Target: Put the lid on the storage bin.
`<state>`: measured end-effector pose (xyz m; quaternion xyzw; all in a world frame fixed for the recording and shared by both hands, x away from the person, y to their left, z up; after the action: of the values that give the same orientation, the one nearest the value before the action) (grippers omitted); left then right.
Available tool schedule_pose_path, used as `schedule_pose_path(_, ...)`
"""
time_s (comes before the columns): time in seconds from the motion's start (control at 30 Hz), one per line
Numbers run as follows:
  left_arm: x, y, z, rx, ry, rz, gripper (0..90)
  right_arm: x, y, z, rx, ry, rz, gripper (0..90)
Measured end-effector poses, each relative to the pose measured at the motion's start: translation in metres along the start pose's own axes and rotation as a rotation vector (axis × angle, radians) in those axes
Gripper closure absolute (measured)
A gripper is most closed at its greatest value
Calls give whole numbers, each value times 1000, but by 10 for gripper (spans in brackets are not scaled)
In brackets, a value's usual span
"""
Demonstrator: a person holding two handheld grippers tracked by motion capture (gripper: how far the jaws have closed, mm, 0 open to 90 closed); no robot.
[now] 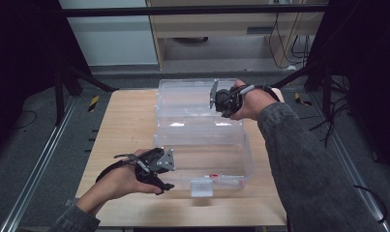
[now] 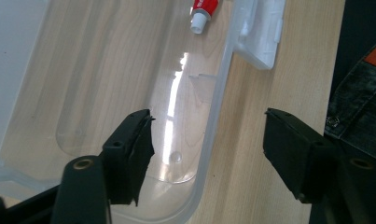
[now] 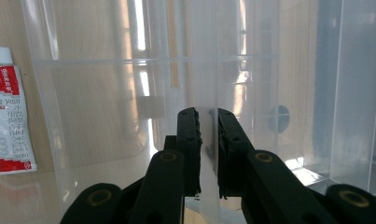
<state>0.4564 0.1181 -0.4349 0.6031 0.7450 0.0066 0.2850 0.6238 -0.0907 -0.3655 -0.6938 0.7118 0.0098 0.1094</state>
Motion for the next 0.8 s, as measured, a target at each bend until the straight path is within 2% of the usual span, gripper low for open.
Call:
schedule_pose_path(0.07,2,-3,4,0,16,14,371,1,0,-1,4,5,-2,814)
schedule_pose_path(0.13,6,-3,7,5,26,9,414,2,1,-1,8,-2,1,812)
schedule_pose_path(0.17,8,-4,7,10,23,1,430,2,1,0,8,-6,-1,811)
schedule_pose_path(0.27,10,-6,9,25,26,9,505,3,1,0,11,-10,7,810)
schedule_pose_path(0.43,9,-10,13,35,19,13,546,2,0,-1,7,-3,6,809)
schedule_pose_path(0.5,10,-12,16,46,28,19,593,2,0,0,10,-3,10,809)
schedule_pose_path(0.57,12,-12,18,28,44,28,602,1,0,0,9,-5,6,809)
schedule_pose_path(0.63,12,-11,21,34,54,9,626,0,0,0,10,-7,2,809)
schedule_pose_path(0.67,12,-11,22,40,56,-5,673,1,0,0,9,-6,4,809)
schedule_pose_path(0.8,14,-7,26,50,58,-14,732,2,0,-1,7,-6,5,810)
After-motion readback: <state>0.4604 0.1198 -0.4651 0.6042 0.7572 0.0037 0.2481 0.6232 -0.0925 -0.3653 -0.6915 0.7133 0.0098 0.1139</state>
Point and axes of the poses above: each handheld gripper's, and its own axes: z roughly forward along the jaws, x roughly out of its underside, y roughly to its left, the point moved 7 cm from there along z, roughly forward along the jaws, and after that the axes turned 14 degrees about -x, right-handed, at the moved point
